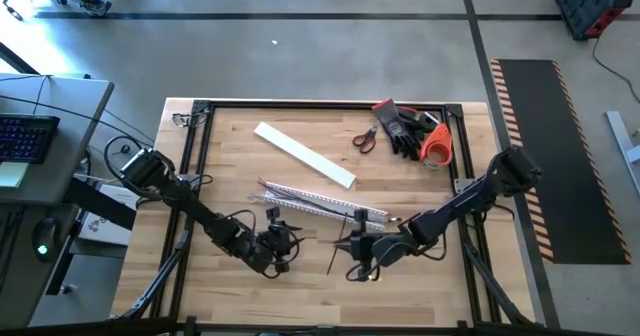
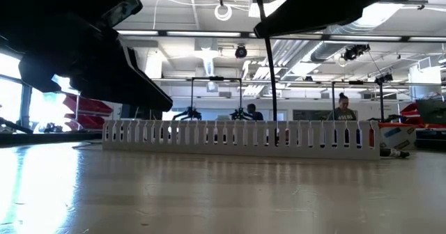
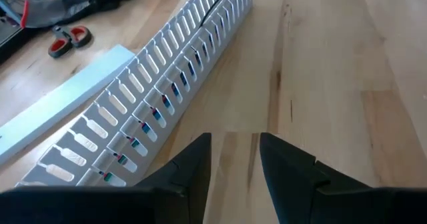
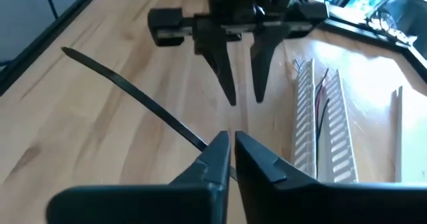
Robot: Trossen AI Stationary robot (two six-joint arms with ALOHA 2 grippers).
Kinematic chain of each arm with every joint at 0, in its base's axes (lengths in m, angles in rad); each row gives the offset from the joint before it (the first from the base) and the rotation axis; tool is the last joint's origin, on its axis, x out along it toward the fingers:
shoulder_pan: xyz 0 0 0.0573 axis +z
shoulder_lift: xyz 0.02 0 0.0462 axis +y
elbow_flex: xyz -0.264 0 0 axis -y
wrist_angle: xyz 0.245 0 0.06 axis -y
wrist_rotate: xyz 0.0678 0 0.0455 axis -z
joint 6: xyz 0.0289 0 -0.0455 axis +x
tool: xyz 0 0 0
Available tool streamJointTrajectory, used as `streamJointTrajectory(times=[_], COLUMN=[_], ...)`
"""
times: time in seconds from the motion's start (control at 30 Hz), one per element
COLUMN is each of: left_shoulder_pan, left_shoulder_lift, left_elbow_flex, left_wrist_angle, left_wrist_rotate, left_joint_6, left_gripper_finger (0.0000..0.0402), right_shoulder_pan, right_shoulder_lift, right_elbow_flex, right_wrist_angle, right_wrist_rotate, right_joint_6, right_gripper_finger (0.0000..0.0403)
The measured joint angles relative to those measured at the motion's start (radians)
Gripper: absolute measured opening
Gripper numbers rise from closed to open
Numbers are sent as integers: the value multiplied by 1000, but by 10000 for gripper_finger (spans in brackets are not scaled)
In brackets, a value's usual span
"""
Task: Ziptie cables
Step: Put the colored ziptied cable into the white cable duct
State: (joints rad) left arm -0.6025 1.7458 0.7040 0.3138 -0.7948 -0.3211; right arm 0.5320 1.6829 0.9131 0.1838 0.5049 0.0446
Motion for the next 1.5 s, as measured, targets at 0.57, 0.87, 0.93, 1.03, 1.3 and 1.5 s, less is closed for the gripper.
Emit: streamJointTrajectory(times=[0.57, 0.87, 0.93, 1.03, 1.3, 1.5], left_shoulder_pan=[0, 1, 1, 1, 43, 222], left_shoulder_lift=[0, 0, 0, 0, -83, -194], left_elbow_flex=[0, 1, 1, 1, 2, 2], left_wrist_angle=[34, 52, 52, 52, -37, -269], left_wrist_rotate=[0, -1, -1, -1, -78, 155], left_joint_6=[6, 17, 17, 13, -4, -63], left_gripper_finger=[113, 113, 113, 113, 113, 98], right_shoulder_pan=[26, 26, 27, 38, 89, 9], right_shoulder_lift=[0, 0, 0, -8, -152, -254], right_elbow_flex=[0, 0, 0, 0, 0, -6], right_wrist_angle=[-126, -167, -187, -241, -559, -751], right_wrist_rotate=[-67, -142, -141, -125, 132, 249], right_joint_6=[157, 199, 185, 185, 317, 406], right_gripper_finger=[0, 0, 0, 0, 0, 8])
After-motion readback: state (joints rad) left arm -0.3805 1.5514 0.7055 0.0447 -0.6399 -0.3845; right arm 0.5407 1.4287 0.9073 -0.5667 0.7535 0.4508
